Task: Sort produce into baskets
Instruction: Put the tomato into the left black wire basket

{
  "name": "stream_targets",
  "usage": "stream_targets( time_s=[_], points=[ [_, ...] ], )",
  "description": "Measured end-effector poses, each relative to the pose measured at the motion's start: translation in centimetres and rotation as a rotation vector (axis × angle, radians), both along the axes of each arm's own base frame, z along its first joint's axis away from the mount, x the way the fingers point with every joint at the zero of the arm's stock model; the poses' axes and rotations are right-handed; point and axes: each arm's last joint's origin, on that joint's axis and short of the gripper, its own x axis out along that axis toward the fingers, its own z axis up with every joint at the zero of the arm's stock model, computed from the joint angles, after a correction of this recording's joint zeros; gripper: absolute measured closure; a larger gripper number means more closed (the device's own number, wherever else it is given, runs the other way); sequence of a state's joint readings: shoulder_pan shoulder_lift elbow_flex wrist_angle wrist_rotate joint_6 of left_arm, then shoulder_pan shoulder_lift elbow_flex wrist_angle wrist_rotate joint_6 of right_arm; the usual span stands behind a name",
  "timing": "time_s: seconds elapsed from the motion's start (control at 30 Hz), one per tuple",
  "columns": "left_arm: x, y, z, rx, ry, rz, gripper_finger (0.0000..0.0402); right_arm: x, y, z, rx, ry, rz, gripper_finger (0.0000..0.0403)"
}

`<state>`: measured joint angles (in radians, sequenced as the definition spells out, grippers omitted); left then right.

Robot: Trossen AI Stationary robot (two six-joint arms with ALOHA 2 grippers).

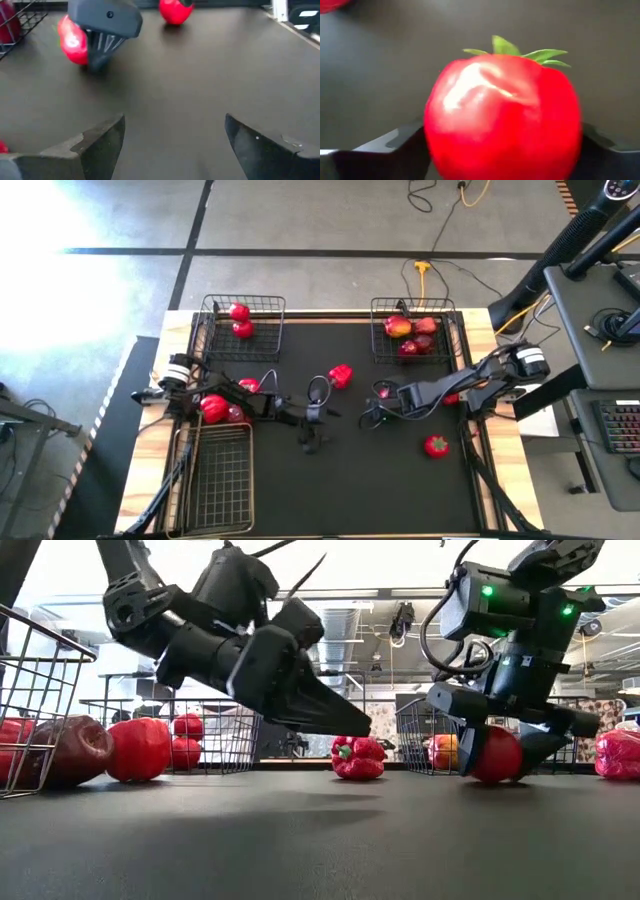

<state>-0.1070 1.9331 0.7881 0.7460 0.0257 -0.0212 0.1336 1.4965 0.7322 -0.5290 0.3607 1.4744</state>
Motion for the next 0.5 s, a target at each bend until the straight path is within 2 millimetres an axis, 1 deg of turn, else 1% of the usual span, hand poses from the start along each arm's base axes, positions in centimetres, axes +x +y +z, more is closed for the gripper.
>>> stream_targets(
  time_s=[0.13, 0.23, 0.3, 0.37, 0.5],
  points=[
    [-0.6, -0.2, -0.3, -0.003, -0.025, -0.009, 0.0077, 0.9, 0.6, -0.2, -0.044, -0.031, 0.04, 0.0116],
    [-0.7, -0.2, -0.4, -0.003, -0.021, -0.008, 0.0077, 1.7, 0.8, 0.1, -0.072, -0.041, 0.072, 0.014],
    [-0.9, -0.2, -0.5, -0.005, -0.017, -0.007, 0.0077, 2.6, 0.9, 0.3, -0.095, -0.055, 0.119, 0.0143],
    [-1.2, -0.1, -0.7, -0.002, 0.005, -0.007, 0.0077, 3.8, 1.1, 0.4, -0.122, -0.087, 0.209, 0.0143],
    [-2.7, 0.1, -0.5, -0.001, 0.019, 0.002, 0.0077, 7.0, 2.5, 0.5, -0.213, -0.2, 0.485, 0.0127]
  ],
)
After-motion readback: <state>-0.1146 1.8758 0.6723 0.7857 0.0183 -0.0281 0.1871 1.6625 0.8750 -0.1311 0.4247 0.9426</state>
